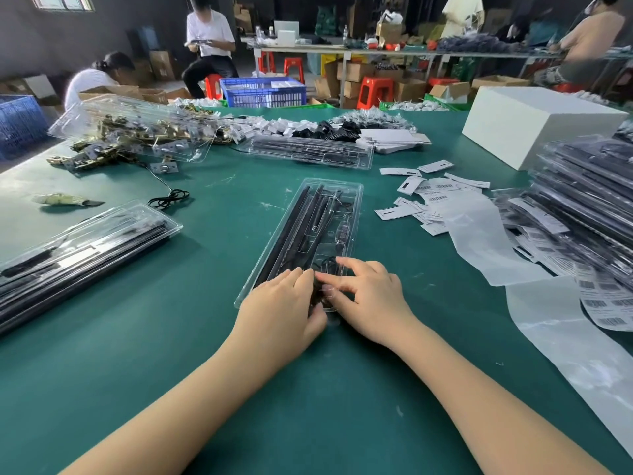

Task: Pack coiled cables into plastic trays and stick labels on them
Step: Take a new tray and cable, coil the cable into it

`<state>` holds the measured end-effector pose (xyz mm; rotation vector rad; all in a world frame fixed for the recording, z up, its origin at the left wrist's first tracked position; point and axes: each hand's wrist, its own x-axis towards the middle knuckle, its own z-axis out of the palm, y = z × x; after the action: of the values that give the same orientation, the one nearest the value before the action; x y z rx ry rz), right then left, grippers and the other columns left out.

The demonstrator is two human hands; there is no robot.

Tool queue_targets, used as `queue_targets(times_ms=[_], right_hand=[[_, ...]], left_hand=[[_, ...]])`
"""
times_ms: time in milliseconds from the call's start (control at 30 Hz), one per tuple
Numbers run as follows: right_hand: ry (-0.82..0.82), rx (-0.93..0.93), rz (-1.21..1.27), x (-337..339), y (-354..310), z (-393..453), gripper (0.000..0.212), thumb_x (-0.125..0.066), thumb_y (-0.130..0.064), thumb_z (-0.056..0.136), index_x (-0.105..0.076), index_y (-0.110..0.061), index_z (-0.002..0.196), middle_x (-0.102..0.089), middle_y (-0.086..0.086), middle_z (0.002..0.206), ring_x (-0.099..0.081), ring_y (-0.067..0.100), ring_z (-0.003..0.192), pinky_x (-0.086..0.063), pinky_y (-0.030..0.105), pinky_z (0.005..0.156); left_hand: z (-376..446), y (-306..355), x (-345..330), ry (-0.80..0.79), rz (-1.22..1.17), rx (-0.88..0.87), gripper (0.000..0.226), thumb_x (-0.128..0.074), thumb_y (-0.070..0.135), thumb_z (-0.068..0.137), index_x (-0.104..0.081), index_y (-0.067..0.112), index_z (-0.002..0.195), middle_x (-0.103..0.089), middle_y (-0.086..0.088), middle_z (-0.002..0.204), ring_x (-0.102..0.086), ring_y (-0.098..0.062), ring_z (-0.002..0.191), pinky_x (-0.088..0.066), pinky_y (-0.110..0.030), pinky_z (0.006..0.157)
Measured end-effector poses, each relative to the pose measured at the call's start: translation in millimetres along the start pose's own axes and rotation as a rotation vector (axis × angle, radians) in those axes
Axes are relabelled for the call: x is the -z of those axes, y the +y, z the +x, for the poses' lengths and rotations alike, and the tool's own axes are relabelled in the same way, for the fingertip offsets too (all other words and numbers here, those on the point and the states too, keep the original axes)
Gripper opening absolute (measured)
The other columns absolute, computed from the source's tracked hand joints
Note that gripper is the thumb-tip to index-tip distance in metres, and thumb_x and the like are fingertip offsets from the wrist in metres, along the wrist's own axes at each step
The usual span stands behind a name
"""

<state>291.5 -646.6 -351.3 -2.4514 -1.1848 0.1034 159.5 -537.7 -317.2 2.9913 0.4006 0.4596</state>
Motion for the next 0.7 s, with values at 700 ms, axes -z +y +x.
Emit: queue_targets(times_ms=[700], right_hand=[[0.140, -0.041, 0.124, 2.4, 0.3, -4.6, 0.048, -0.060, -0.050, 0.089, -0.056, -0.034, 0.134, -0.047, -0.015, 0.144, -0.036, 0.019, 0.128, -0.032, 0.040, 0.106]], left_hand=[[10.6, -21.9, -18.7, 0.104, 0.054, -0.121, 0.075, -0.009, 0.070, 0.079, -0.052, 0.024, 0.120, -0.068, 0.008, 0.102, -0.066, -0.015, 0.089, -0.050, -0.031, 0.064]])
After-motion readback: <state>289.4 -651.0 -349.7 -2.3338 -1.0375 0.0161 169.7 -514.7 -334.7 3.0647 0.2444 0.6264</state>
